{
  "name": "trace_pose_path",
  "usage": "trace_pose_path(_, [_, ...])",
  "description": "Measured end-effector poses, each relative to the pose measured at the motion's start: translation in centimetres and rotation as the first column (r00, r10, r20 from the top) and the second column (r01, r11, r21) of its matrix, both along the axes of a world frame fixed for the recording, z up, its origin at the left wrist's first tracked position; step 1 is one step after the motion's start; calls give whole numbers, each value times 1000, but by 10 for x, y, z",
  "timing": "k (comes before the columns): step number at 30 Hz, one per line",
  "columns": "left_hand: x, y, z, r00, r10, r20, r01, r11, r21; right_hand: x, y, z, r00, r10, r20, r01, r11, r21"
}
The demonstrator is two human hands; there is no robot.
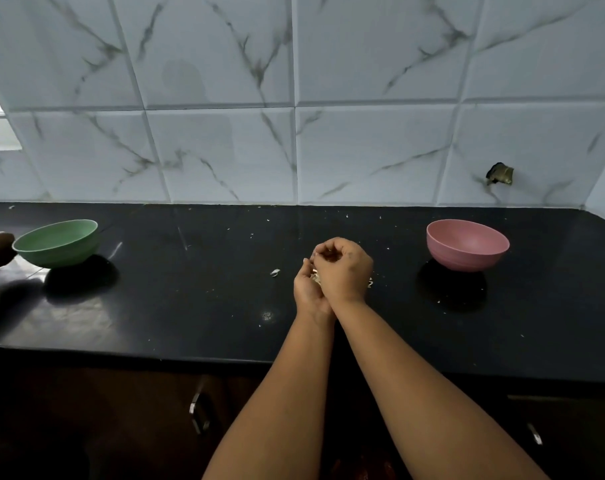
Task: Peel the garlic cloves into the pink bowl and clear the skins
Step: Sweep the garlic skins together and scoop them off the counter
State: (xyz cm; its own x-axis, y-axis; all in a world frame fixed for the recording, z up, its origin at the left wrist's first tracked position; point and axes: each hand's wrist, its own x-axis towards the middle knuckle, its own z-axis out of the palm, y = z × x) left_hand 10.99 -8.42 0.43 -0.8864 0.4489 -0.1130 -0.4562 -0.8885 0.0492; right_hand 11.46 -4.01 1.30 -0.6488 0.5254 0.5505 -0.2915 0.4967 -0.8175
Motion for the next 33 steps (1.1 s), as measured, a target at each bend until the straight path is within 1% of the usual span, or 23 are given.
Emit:
trace_pose_path(2, [0,0,0,1000,3,-13,-3,998,58,-1,-3,3,996,89,16,-88,996,-28])
trace_pose_path(3, [0,0,0,1000,6,-6,-5,997,77,-1,-3,6,985,173,14,-170,977,-129])
trace_pose_path(4, [-2,0,2,1000,14,13,-15,996,88,-1,-2,10,963,270,-16,-263,920,-292])
trace_pose_path(5, [-4,-1,2,999,36,40,-39,996,79,-3,3,13,938,339,-74,-333,822,-461])
trace_pose_path(6, [-8,-3,1,996,65,65,-68,996,54,-5,14,14,934,340,-112,-342,754,-561])
trace_pose_path(7, [-11,-6,1,993,92,74,-93,996,17,-6,30,13,946,314,-87,-305,764,-568])
trace_pose_path(8, [-12,-10,0,991,111,73,-111,994,-10,-6,49,11,963,268,20,-227,850,-475])
trace_pose_path(9, [-14,-14,-1,989,126,75,-125,992,-16,-7,70,5,957,202,207,-144,954,-263])
trace_pose_path(10, [-16,-18,-2,987,140,82,-139,990,-12,-6,89,-5,889,98,447,-130,991,41])
trace_pose_path(11, [-18,-21,-4,984,152,88,-152,988,-6,-6,103,-17,774,-25,632,-197,940,278])
trace_pose_path(12, [-20,-24,-6,983,162,91,-162,987,-3,-6,111,-30,648,-147,747,-293,857,423])
trace_pose_path(13, [-22,-25,-7,981,170,91,-170,985,-4,-7,113,-41,553,-237,799,-379,782,494])
trace_pose_path(14, [-23,-26,-7,980,178,89,-178,984,-7,-8,110,-46,508,-275,816,-429,741,517])
trace_pose_path(15, [-25,-26,-7,979,185,87,-185,983,-7,-11,105,-48,494,-287,821,-448,725,523])
trace_pose_path(19, [-27,-30,-8,977,197,78,-195,980,-34,-30,86,-40,472,-289,833,-507,683,525])
trace_pose_path(21, [-27,-34,-8,976,205,71,-202,978,-47,-38,79,-38,512,-179,840,-574,657,489])
trace_pose_path(22, [-27,-37,-8,975,211,75,-208,977,-51,-41,79,-38,546,-96,832,-587,665,462])
trace_pose_path(24, [-29,-44,-8,973,219,76,-216,975,-56,-47,88,-34,654,13,756,-511,744,430])
trace_pose_path(25, [-30,-48,-8,972,224,77,-220,974,-57,-49,96,-32,695,-3,719,-448,780,437])
trace_pose_path(26, [-31,-51,-8,970,229,79,-225,973,-58,-52,106,-31,701,-58,711,-404,789,463])
trace_pose_path(28, [-32,-58,-10,967,241,84,-236,970,-64,-55,117,-32,622,-192,760,-423,734,532])
trace_pose_path(30, [-35,-62,-12,962,253,98,-248,967,-67,-56,112,-35,551,-239,799,-519,652,553])
trace_pose_path(33, [-38,-68,-11,956,275,99,-272,961,-46,-59,82,-35,540,-78,838,-646,600,472])
